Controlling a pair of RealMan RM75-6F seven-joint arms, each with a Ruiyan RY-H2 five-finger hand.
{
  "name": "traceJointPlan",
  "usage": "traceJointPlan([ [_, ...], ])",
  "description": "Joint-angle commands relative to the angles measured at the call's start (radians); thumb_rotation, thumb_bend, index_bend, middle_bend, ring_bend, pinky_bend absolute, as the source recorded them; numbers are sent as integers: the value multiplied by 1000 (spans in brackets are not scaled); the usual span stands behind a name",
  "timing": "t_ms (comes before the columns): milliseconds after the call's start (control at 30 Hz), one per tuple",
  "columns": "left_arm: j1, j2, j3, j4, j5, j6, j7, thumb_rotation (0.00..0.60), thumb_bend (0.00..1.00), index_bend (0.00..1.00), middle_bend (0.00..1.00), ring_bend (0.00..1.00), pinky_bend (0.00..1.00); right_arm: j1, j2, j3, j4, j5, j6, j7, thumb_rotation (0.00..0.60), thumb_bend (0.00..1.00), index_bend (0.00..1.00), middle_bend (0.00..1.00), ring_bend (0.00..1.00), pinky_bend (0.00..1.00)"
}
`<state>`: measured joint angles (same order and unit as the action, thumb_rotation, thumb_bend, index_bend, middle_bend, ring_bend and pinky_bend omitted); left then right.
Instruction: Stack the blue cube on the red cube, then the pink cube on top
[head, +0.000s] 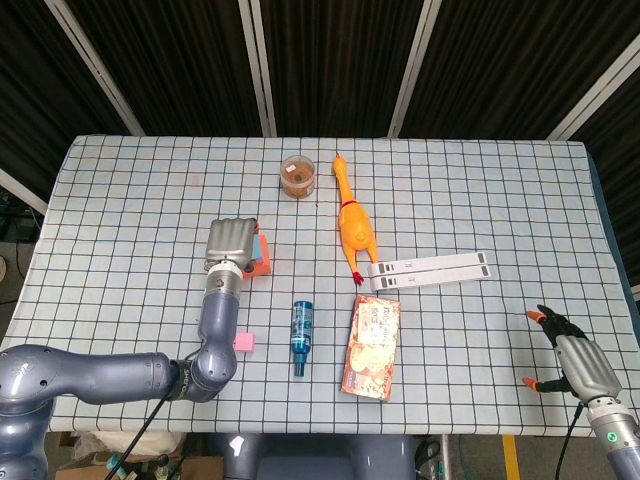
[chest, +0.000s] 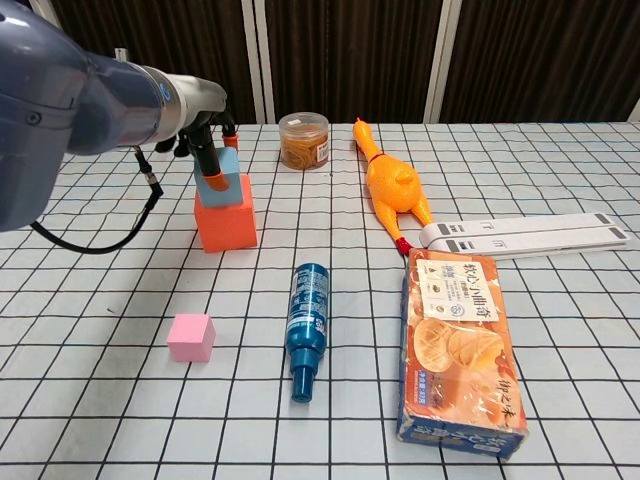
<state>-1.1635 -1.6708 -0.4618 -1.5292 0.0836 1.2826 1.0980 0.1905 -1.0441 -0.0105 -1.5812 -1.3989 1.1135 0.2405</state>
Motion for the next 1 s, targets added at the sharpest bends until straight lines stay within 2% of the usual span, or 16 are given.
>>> traceJointPlan([
  [33, 0, 2, 2, 2, -2, 2, -1, 600, 366, 382, 958, 801, 813, 0, 0, 0, 0, 0, 0, 0, 600, 41, 132, 37, 70, 127],
  [300, 3, 14, 7, -10, 6, 13, -6, 600, 366, 348, 957, 801, 813, 2, -2, -1, -1, 3, -5, -6, 600, 40, 132, 37, 70, 127],
  [700, 3, 21, 17, -5, -12, 3, 6, 600, 360, 135, 948, 799, 810, 3, -2, -1, -3, 7, -11, -13, 600, 41, 136, 37, 70, 127],
  [1000, 2, 52, 24, -60, -37, 28, 37, 600, 359, 120, 945, 798, 808, 8, -1, -2, -7, 12, -21, -19, 600, 41, 137, 37, 70, 127],
])
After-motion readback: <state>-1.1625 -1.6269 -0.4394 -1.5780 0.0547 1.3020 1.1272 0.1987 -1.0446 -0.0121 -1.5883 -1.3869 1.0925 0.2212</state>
